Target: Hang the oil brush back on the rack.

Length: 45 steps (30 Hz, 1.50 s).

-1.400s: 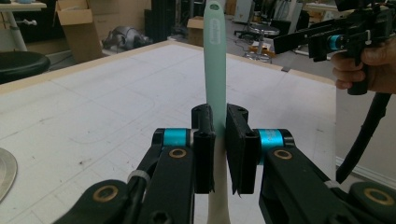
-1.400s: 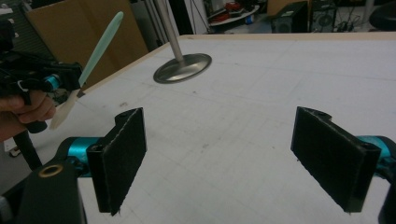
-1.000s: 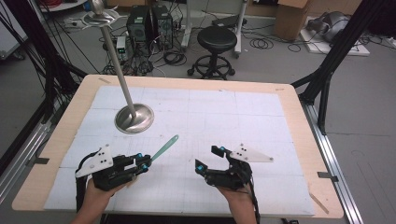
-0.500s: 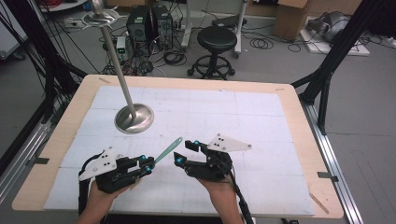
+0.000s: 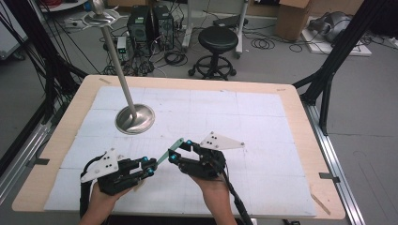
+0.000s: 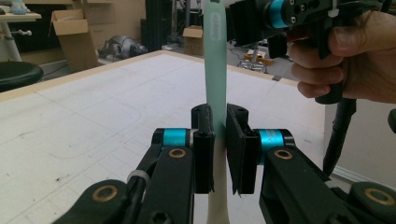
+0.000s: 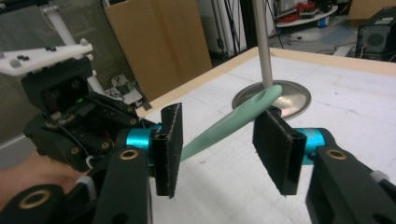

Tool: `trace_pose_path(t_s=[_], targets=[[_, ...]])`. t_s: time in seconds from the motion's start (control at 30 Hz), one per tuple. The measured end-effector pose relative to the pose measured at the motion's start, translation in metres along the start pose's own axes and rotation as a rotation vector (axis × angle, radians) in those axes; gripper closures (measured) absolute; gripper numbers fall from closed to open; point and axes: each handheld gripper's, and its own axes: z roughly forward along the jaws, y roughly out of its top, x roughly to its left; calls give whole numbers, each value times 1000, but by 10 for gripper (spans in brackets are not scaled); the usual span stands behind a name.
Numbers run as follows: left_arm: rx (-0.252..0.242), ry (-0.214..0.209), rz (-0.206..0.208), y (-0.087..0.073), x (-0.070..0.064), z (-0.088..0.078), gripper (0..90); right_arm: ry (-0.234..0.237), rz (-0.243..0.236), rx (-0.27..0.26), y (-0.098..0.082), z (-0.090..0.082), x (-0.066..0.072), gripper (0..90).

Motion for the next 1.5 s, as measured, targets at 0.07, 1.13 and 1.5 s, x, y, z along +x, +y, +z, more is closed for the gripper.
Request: trace_pose_path(t_s=[0.07, 1.13, 1.5], targets=[[-2, 0, 2, 0, -1, 0, 811, 5, 3, -13, 1, 0, 1, 582], [-31, -159, -68, 3, 5, 0, 576, 210, 22, -27, 14, -3, 4, 825], [-25, -354, -93, 4, 8, 0, 533, 449, -58, 26, 19, 7, 2, 825]])
